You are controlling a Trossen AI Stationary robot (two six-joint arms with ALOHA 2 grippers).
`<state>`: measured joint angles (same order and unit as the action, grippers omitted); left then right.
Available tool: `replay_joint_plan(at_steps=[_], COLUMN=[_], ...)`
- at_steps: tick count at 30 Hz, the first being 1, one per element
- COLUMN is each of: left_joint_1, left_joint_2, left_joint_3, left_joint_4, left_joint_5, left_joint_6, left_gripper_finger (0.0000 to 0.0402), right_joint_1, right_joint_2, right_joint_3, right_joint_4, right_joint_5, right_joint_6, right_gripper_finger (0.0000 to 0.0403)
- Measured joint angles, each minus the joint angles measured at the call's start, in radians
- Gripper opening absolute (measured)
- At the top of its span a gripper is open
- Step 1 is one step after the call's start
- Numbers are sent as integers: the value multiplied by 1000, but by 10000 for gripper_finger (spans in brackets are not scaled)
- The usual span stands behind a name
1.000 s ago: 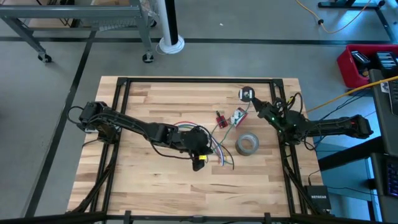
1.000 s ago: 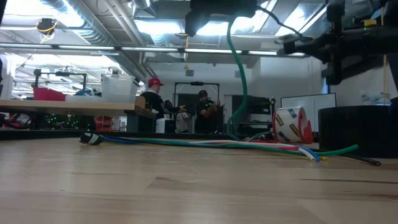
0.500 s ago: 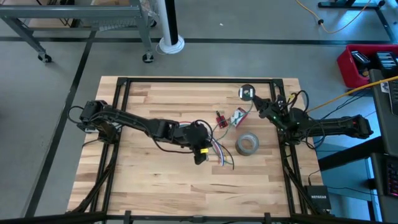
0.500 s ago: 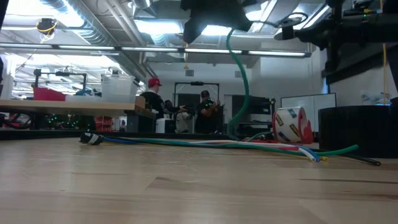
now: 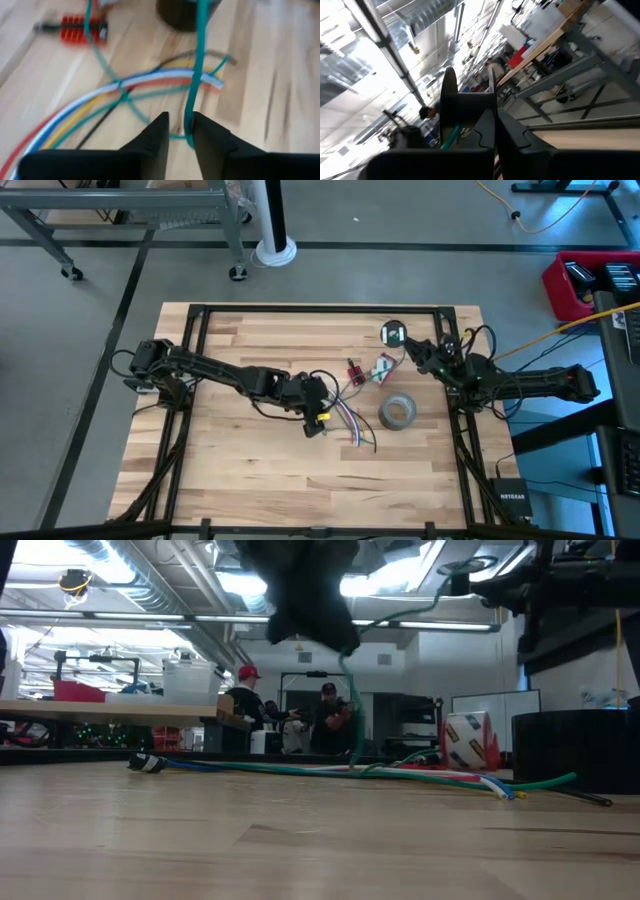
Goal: Coil cords
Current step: Uncoil green wire from the black spool, then coil green wire onto the spool
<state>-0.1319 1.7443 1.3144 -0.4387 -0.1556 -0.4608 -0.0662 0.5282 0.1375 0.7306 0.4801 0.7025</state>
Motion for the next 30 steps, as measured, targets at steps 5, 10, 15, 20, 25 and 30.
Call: replay_joint_plan(at_steps=[5, 10, 15, 20, 25, 30], left_joint_1=[20, 8, -22, -47, -66, -79], left_joint_2=[0, 0, 0, 0, -1, -32], left_joint_3=[0, 0, 0, -1, -2, -42], left_joint_4=[-203, -516, -749, -970, -1139, -1113], left_joint_5=[-11, -113, -262, -408, -529, -647], left_joint_6=[-109, -184, -304, -444, -630, -683], left_gripper_finger=[107, 101, 86, 76, 68, 60], right_joint_1=[0, 0, 0, 0, 0, 0], right_joint_2=[-1, -32, -99, -178, -245, -285], right_joint_3=[0, 0, 0, 0, 0, 67], right_joint_4=[-9, -94, -178, -268, -267, -243], right_joint_5=[-52, -94, -126, -230, -331, -405], right_joint_6=[0, 0, 7, 7, 7, -11], right_gripper_finger=[1, 1, 1, 1, 1, 1])
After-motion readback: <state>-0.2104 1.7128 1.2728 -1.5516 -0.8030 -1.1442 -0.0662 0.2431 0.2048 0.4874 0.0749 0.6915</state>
